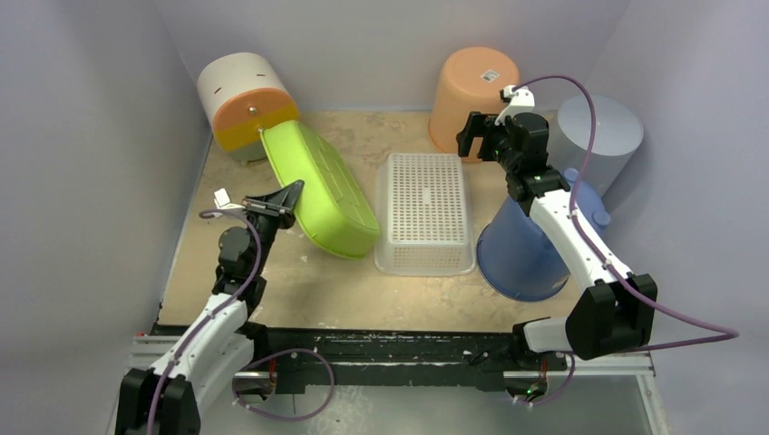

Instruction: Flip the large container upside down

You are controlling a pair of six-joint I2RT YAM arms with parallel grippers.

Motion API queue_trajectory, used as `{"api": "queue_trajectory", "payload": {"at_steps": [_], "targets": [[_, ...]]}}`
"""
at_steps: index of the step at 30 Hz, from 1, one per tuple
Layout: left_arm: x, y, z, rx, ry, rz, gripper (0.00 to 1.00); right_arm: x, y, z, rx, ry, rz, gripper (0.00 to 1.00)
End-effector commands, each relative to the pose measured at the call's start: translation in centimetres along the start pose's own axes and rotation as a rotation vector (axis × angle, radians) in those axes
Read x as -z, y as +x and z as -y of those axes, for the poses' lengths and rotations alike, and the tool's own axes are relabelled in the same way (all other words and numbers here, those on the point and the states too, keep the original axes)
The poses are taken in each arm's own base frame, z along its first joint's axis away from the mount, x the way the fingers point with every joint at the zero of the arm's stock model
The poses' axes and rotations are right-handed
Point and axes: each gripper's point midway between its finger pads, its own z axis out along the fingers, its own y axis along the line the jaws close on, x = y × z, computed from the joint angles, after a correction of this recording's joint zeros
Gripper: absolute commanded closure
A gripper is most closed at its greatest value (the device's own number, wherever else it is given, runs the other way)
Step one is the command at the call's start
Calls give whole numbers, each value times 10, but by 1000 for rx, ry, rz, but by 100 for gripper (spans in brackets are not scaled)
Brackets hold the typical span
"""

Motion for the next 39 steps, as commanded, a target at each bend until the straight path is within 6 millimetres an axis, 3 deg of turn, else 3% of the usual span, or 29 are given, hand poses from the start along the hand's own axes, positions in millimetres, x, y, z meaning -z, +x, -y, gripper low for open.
{"api": "queue_trajectory", "payload": {"at_steps": [1, 7, 11, 15, 18, 32, 39], "targets": [[22, -15, -101, -305, -456, 0, 100, 5, -23, -3, -3, -5, 78, 0], [47, -21, -152, -386, -678, -27, 100, 4, -20, -3, -2, -8, 75, 0], [73, -33, -178, -454, -825, -8, 92, 4, -19, -4, -1, -13, 75, 0], [90, -43, -186, -499, -892, 19, 73, 2, -17, -5, -1, -19, 69, 0], [100, -47, -190, -519, -927, 24, 66, 1, -16, -6, -2, -26, 66, 0], [121, -54, -201, -561, -995, 37, 65, 1, -12, -7, -8, -32, 57, 0], [119, -57, -200, -594, -1003, 32, 61, -2, -7, -11, 0, -48, 35, 0]]}}
